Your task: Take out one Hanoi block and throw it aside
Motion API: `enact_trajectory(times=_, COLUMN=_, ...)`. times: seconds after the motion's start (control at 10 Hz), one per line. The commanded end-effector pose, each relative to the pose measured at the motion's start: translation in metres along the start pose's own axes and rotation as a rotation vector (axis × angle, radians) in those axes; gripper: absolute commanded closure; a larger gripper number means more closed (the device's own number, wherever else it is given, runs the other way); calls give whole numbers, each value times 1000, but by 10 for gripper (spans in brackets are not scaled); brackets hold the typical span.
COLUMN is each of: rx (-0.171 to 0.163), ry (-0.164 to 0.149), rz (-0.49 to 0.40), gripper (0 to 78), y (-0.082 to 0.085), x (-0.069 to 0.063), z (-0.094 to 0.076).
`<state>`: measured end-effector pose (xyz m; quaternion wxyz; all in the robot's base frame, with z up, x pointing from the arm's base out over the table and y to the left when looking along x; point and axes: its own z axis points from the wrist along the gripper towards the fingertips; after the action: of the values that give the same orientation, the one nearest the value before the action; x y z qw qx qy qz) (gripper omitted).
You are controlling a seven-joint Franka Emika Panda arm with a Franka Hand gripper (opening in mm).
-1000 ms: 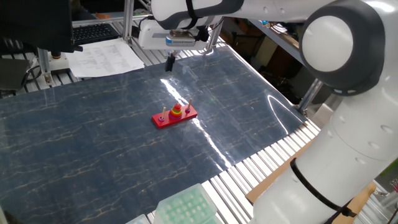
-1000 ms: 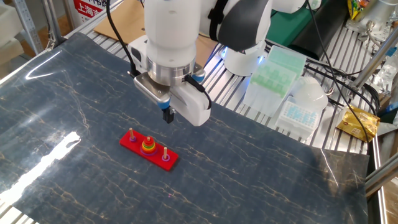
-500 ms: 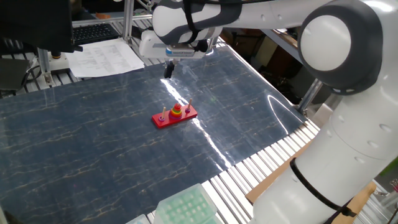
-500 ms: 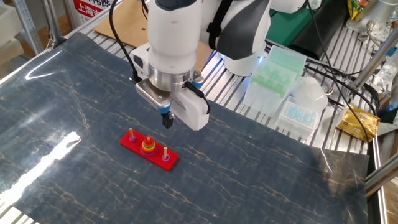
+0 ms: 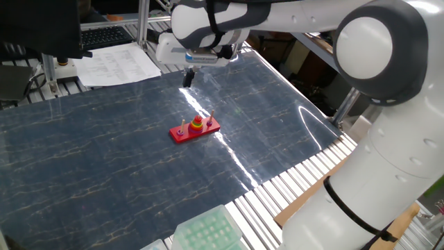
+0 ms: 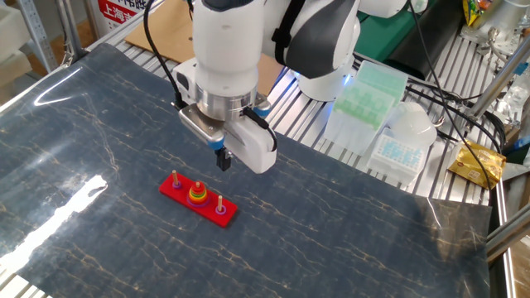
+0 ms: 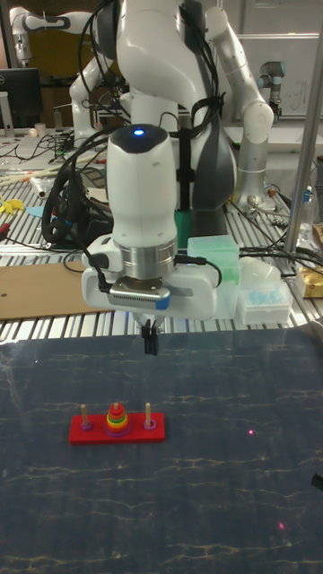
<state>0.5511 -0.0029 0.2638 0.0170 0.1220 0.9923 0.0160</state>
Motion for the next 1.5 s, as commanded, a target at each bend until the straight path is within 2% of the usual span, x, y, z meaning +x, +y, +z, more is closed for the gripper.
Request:
enact_trajectory(times=0.1, rx=14, ry=41, rz=32, gripper=776, y=0, x=-1, z=-1)
enact_trajectory(times=0.5, rx=37, ry=78, rz=85, gripper=776, y=0, x=-1, z=-1)
enact_trajectory(times=1.0, rx=35, ry=74, rz=58, gripper=776, y=-3, x=-4, z=2)
enact_trajectory(times=1.5, rx=40, ry=63, rz=25, gripper=776, y=-6, x=-5, z=26)
